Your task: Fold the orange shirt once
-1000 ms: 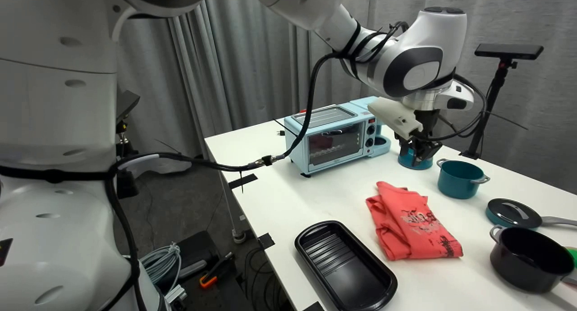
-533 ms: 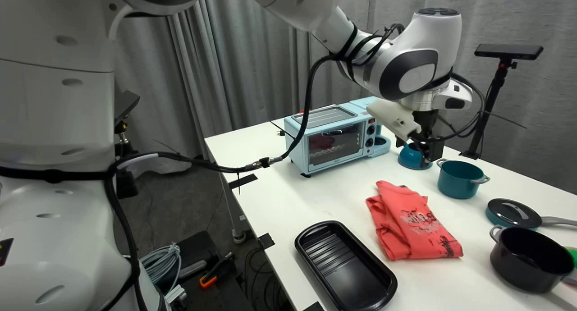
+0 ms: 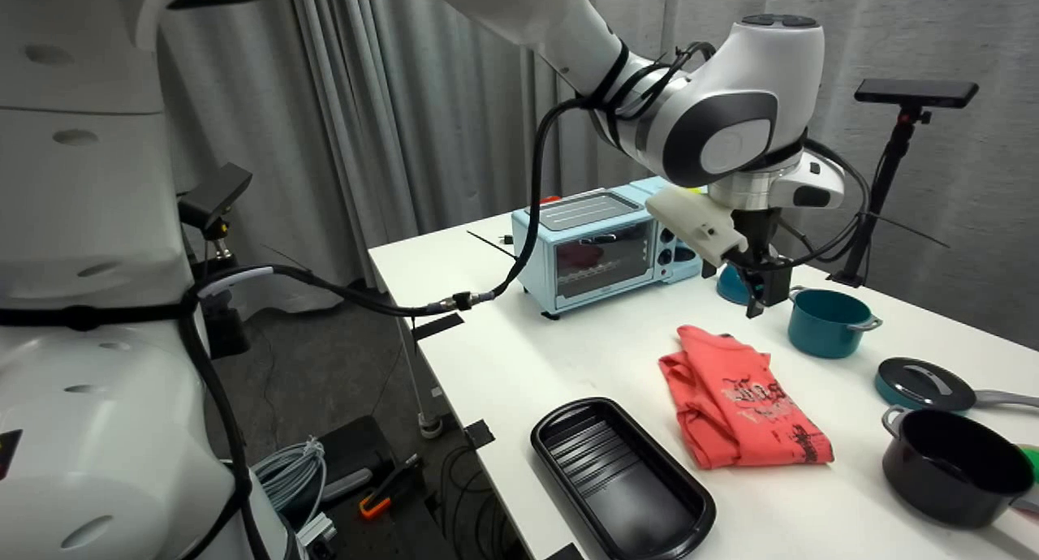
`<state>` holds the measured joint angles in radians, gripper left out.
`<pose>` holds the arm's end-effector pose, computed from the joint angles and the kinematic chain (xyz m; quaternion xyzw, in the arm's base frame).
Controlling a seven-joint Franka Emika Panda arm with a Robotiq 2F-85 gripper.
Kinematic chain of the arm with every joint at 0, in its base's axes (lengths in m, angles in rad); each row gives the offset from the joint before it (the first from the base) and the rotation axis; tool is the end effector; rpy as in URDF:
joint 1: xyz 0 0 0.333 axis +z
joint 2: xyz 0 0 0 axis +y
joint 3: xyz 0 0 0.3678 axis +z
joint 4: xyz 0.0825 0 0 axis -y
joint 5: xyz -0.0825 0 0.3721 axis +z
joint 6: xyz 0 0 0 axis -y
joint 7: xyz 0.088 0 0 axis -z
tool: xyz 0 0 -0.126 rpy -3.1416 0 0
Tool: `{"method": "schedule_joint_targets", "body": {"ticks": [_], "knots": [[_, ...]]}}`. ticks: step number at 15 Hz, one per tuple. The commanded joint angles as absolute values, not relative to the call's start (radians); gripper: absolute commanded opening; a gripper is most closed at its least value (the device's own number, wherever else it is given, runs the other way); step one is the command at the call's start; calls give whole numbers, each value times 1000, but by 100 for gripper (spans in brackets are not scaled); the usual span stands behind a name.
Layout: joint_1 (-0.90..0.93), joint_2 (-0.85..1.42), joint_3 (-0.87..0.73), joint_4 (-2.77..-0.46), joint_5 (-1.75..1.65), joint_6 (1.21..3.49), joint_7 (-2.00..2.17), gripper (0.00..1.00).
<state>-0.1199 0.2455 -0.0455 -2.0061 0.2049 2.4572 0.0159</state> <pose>0.6146 -0.0987 0.3946 -0.9794 0.1603 -0.1073 0.0592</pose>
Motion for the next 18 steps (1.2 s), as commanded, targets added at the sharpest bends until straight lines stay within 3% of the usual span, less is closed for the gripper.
{"method": "schedule_joint_targets", "body": {"ticks": [1,13,18], "knots": [[-143,139,-60,-2130,221,2489,-63,100],[-188,-98,-181,-2315,192,2481,-311,100],[-175,-69,-189,-2285,197,2456,-286,100]]}}
